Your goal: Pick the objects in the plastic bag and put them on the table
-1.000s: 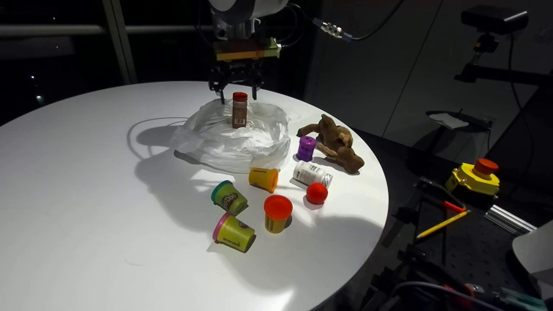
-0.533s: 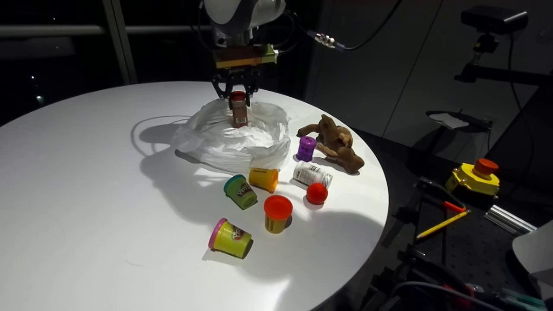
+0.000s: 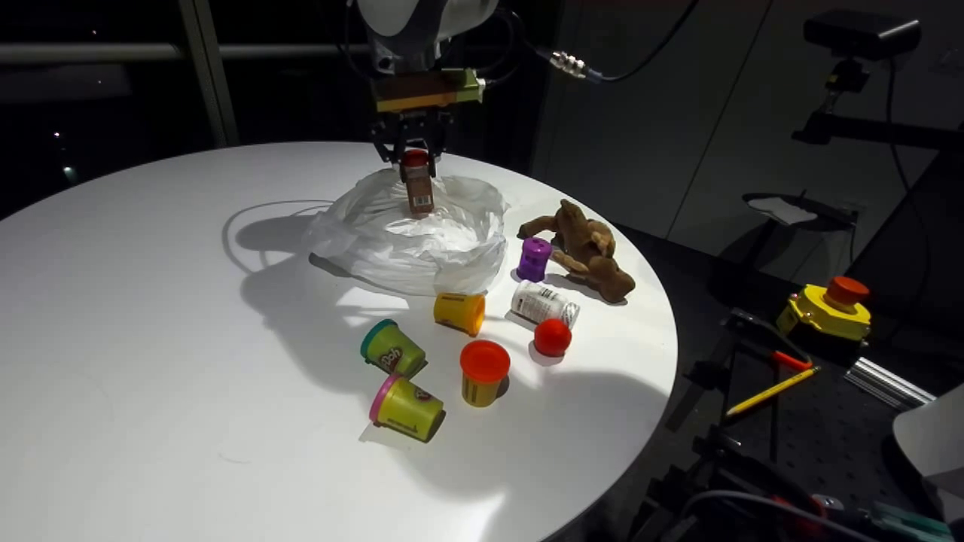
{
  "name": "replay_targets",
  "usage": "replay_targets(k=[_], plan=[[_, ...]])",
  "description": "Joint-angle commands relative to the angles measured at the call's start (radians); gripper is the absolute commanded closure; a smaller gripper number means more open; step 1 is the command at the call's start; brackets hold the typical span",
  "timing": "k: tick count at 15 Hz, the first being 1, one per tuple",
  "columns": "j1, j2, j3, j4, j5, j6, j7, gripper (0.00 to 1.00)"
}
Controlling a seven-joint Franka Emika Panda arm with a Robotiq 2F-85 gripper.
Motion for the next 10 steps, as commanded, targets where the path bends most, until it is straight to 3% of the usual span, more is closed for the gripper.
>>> replay_targets(k=[1,5,10], plan=[[0.050,-0.198,-0.003,-0.182,-0.023,0.021,0.032,0.76],[0.099,-0.369,0.014,-0.354,-0.050,0.032,0.041,0.76],[0.145,-0.580,0.086,-0.604,-0.119,0.023,0.034,0.76]])
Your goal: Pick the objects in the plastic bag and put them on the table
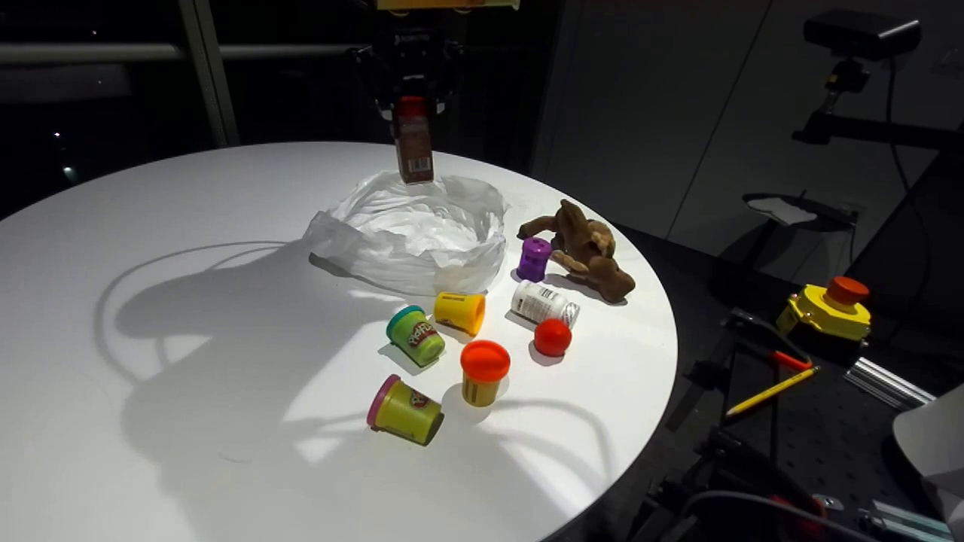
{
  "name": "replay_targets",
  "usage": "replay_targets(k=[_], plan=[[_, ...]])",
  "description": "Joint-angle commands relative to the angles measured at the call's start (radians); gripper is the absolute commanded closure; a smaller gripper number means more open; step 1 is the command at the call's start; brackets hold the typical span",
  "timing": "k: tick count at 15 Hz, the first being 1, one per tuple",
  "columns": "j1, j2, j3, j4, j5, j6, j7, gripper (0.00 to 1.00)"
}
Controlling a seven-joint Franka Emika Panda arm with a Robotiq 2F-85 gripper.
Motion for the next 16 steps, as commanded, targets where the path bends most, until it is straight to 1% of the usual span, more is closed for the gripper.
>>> replay_targets(k=[1,5,7,10,13,16], plan=[[0.028,-0.199,0.058,-0.249,-0.077,0.024,0.031,0.76],[0.039,-0.337,0.142,-0.471,-0.132,0.078,0.113,0.76],[0.035,-0.394,0.187,-0.586,-0.130,0.141,0.161,0.76],[0.021,-0.479,0.247,-0.768,-0.090,0.223,0.193,0.76],[0.006,-0.518,0.282,-0.877,-0.042,0.277,0.184,0.76],[-0.009,-0.489,0.296,-0.927,0.053,0.354,0.107,0.76]])
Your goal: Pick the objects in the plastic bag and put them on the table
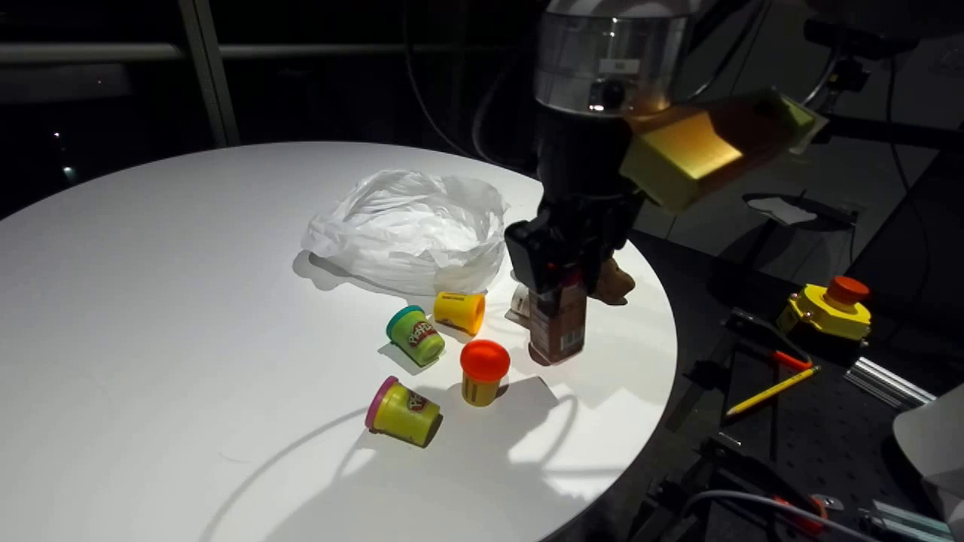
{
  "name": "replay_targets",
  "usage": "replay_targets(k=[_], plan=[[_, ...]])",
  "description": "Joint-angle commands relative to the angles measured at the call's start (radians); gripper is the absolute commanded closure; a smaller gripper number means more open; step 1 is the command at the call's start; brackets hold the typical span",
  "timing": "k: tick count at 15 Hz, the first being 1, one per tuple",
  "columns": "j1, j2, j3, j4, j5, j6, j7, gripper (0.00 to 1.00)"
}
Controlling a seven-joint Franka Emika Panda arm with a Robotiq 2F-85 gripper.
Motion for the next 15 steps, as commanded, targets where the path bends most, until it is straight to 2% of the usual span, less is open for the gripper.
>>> replay_targets(k=[1,4,6,12,15], plan=[[-0.043,-0.017,0.033,-0.075,0.115,0.113,-0.100,0.76],[-0.057,0.020,0.034,-0.085,0.137,0.201,-0.118,0.76],[-0.061,0.064,0.027,-0.077,0.043,0.231,-0.053,0.76],[-0.035,0.148,-0.019,-0.057,-0.103,0.328,0.050,0.76],[-0.029,0.144,-0.037,-0.043,-0.207,0.312,0.124,0.76]])
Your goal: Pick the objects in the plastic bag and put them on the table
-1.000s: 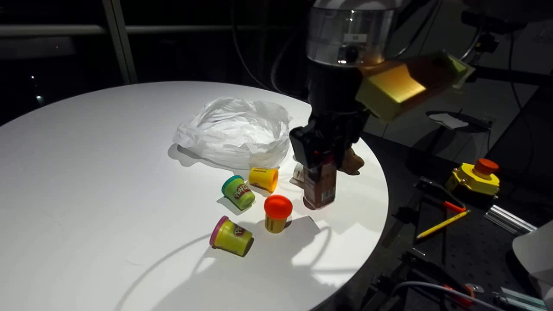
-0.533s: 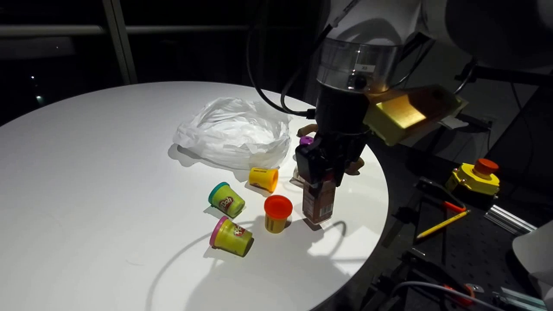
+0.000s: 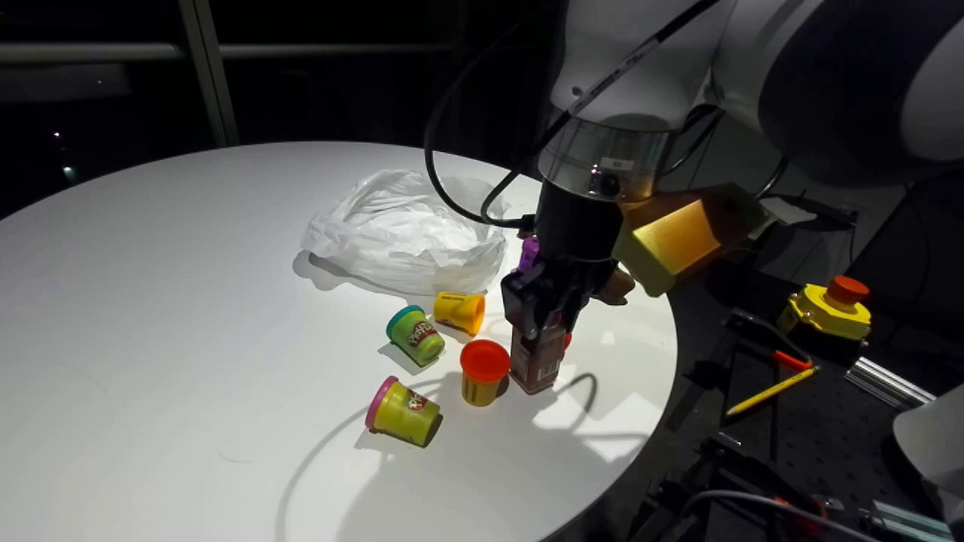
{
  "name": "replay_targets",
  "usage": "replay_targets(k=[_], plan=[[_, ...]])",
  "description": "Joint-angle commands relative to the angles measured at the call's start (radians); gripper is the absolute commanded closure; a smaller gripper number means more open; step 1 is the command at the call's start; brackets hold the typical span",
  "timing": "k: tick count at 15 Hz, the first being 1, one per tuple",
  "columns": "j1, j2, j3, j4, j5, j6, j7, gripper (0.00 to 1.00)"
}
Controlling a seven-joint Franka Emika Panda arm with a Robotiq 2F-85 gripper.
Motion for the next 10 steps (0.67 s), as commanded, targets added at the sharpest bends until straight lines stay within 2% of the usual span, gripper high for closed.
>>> replay_targets(k=[1,2,4,6,7,10], plan=[[0.015,0.006,-0.026,0.021,-0.099,-0.001,0.087,0.26],[0.007,-0.006,-0.018,0.020,-0.081,-0.015,0.068,0.25],[-0.006,-0.030,-0.006,0.044,-0.021,-0.100,0.022,0.12],[-0.037,-0.039,0.024,0.101,0.151,-0.207,-0.127,0.00],[-0.045,-0.052,0.025,0.150,0.212,-0.296,-0.183,0.00],[-0.058,-0.023,0.004,0.271,0.248,-0.542,-0.239,0.00]])
